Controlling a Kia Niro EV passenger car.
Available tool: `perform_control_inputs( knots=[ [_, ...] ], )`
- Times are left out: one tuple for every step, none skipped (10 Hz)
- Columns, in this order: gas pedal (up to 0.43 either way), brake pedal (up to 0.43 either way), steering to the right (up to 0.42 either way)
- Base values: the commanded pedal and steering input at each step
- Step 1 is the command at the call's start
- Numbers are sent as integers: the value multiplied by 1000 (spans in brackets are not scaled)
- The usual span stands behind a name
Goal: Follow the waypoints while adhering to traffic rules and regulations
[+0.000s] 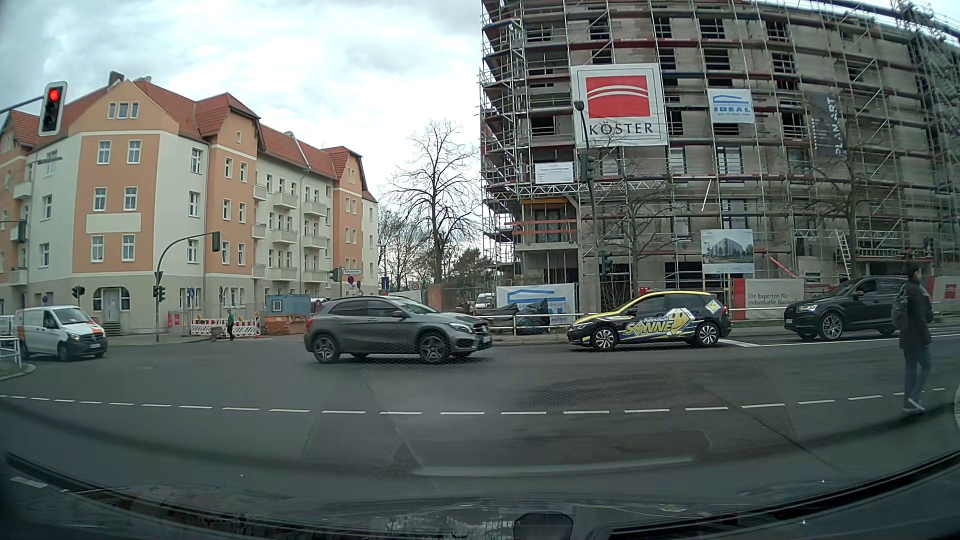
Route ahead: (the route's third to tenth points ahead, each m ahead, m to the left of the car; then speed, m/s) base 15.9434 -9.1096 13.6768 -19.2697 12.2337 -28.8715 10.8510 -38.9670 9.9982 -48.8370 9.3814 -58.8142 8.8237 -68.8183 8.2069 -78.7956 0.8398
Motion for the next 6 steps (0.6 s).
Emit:
perform_control_inputs(
  knots=[
    [0, 116, 167],
    [0, 122, 167],
    [0, 122, 166],
    [0, 122, 165],
    [0, 122, 164],
    [0, 128, 164]
  ],
)
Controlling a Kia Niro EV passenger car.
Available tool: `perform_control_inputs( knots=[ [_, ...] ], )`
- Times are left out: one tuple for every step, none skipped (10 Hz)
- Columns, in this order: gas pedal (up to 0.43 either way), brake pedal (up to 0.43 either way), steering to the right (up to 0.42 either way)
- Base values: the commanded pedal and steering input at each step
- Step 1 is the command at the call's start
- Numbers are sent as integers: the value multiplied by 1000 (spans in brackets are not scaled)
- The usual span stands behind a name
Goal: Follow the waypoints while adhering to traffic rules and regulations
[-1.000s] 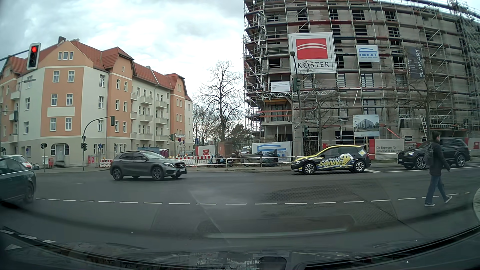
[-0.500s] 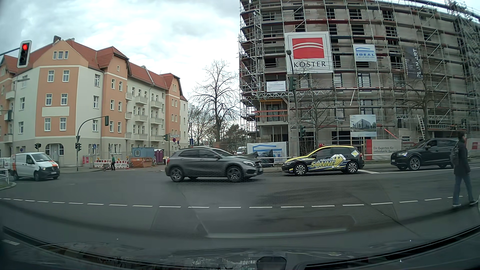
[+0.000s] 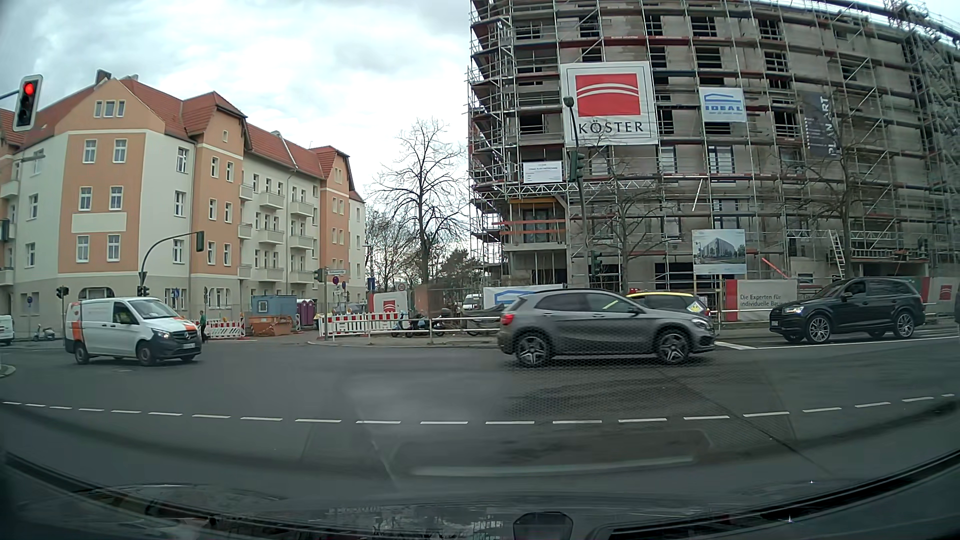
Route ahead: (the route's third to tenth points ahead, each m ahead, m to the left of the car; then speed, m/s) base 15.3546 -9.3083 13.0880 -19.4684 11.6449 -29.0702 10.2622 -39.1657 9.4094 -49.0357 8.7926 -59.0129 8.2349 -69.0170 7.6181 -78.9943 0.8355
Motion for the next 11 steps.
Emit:
perform_control_inputs(
  knots=[
    [0, 134, 164],
    [0, 134, 164],
    [0, 134, 164],
    [0, 140, 164],
    [0, 134, 164],
    [0, 134, 164],
    [0, 122, 160],
    [0, 104, 155],
    [0, 104, 150],
    [0, 98, 145],
    [0, 79, 149]
  ],
)
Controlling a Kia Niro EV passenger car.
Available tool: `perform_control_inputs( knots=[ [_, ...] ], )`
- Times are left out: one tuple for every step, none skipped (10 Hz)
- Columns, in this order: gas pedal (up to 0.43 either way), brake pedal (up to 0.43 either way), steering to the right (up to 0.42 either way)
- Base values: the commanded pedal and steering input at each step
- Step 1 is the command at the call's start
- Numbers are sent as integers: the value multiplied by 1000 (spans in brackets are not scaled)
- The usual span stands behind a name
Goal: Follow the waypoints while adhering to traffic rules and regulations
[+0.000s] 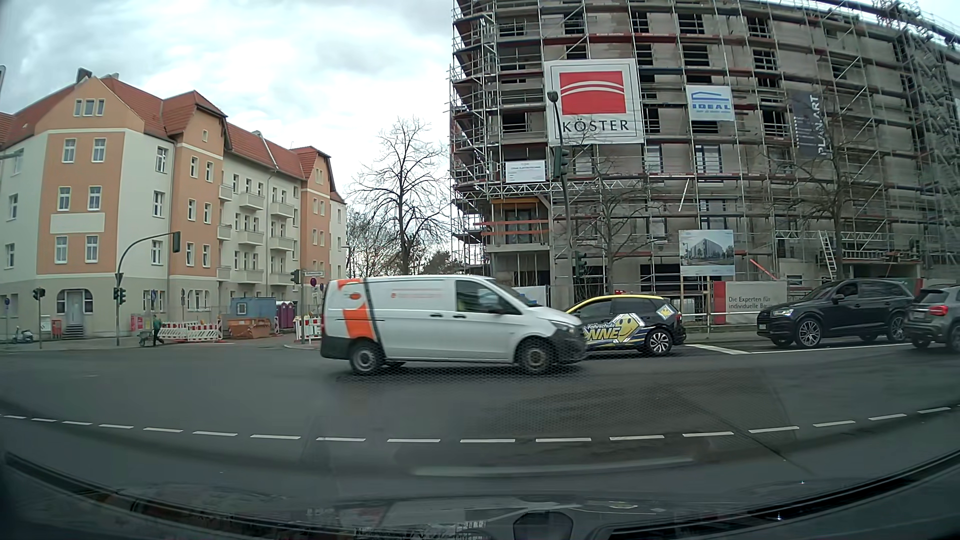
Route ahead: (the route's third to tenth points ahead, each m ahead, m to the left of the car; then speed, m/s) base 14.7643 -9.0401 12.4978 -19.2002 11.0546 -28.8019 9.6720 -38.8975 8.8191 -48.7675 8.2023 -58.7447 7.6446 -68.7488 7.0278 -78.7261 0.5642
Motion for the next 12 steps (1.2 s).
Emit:
perform_control_inputs(
  knots=[
    [0, 79, 157],
    [0, 79, 172],
    [0, 61, 187],
    [0, 18, 201],
    [98, 18, 222],
    [461, 18, 236],
    [469, 12, 240],
    [469, 18, 239],
    [441, 12, 238],
    [421, 12, 238],
    [409, 18, 240],
    [378, 12, 243]
  ],
)
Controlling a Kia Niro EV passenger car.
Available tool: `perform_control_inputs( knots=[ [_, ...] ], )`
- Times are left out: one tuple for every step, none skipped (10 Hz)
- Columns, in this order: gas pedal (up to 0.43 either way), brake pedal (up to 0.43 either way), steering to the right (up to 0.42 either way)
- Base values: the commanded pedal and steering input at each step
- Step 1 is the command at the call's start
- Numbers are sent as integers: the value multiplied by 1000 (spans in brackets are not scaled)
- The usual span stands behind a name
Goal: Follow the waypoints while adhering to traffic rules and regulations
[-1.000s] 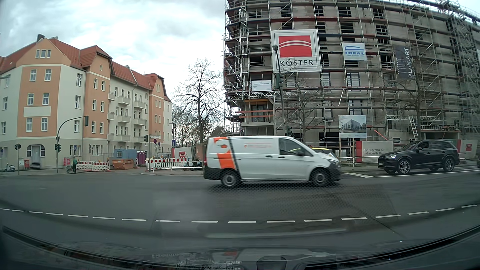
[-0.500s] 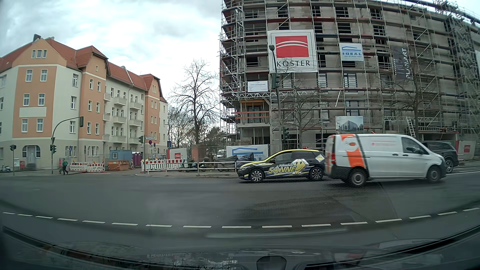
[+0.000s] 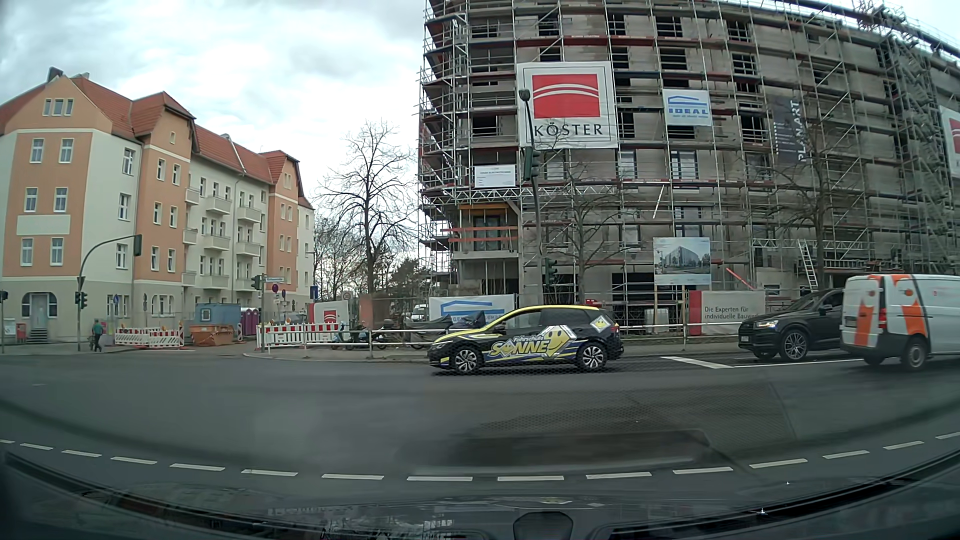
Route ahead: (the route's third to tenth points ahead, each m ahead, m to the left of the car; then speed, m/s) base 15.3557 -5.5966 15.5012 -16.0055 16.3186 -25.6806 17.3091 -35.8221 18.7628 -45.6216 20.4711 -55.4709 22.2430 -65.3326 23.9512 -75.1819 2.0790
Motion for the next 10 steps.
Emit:
perform_control_inputs(
  knots=[
    [331, 12, 247],
    [287, 12, 247],
    [287, 12, 247],
    [287, 12, 246],
    [287, 12, 241],
    [268, 12, 240],
    [228, 12, 240],
    [197, 18, 245],
    [197, 18, 249],
    [150, 12, 255]
  ],
)
